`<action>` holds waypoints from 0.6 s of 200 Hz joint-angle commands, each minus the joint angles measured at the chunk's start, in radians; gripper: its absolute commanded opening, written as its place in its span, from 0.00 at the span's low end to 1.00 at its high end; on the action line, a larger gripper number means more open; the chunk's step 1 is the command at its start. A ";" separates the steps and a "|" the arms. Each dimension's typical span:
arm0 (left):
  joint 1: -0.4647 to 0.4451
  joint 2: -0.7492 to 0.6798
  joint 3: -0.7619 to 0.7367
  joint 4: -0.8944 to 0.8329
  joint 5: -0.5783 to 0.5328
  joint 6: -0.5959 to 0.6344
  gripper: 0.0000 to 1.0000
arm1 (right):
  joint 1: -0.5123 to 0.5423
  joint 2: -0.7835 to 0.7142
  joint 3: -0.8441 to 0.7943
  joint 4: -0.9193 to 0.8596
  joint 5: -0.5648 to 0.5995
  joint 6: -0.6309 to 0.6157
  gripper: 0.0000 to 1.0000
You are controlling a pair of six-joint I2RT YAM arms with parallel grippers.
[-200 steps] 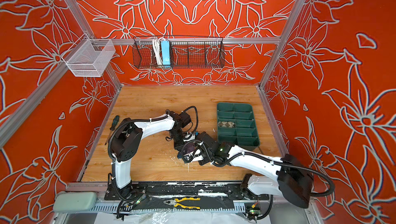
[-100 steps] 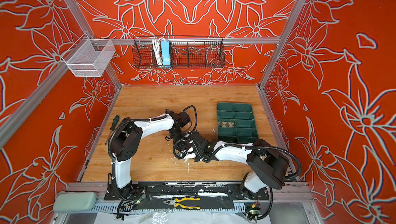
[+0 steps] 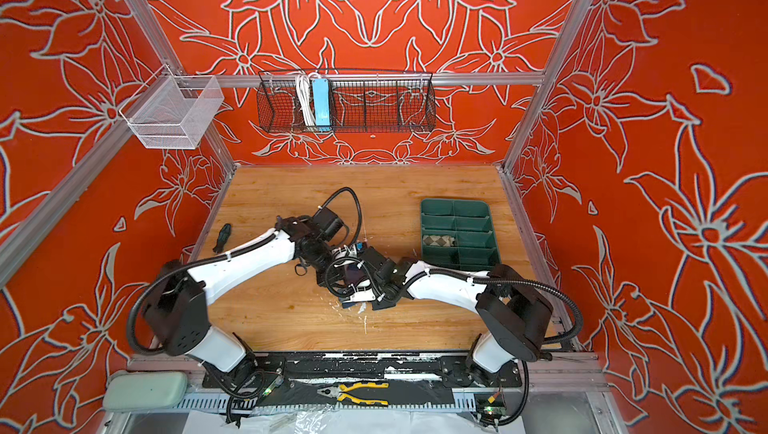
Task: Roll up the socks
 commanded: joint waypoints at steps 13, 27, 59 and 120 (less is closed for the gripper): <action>0.012 -0.312 -0.138 0.172 -0.164 -0.023 0.40 | -0.050 0.078 0.083 -0.230 -0.171 0.040 0.00; 0.010 -0.465 -0.219 0.258 -0.265 -0.042 0.43 | -0.075 0.109 0.127 -0.283 -0.221 0.033 0.00; 0.012 -0.770 -0.375 0.391 -0.459 -0.009 0.56 | -0.131 0.161 0.208 -0.374 -0.323 0.019 0.00; -0.018 -0.736 -0.275 0.156 -0.161 0.162 0.61 | -0.216 0.380 0.452 -0.621 -0.423 0.008 0.00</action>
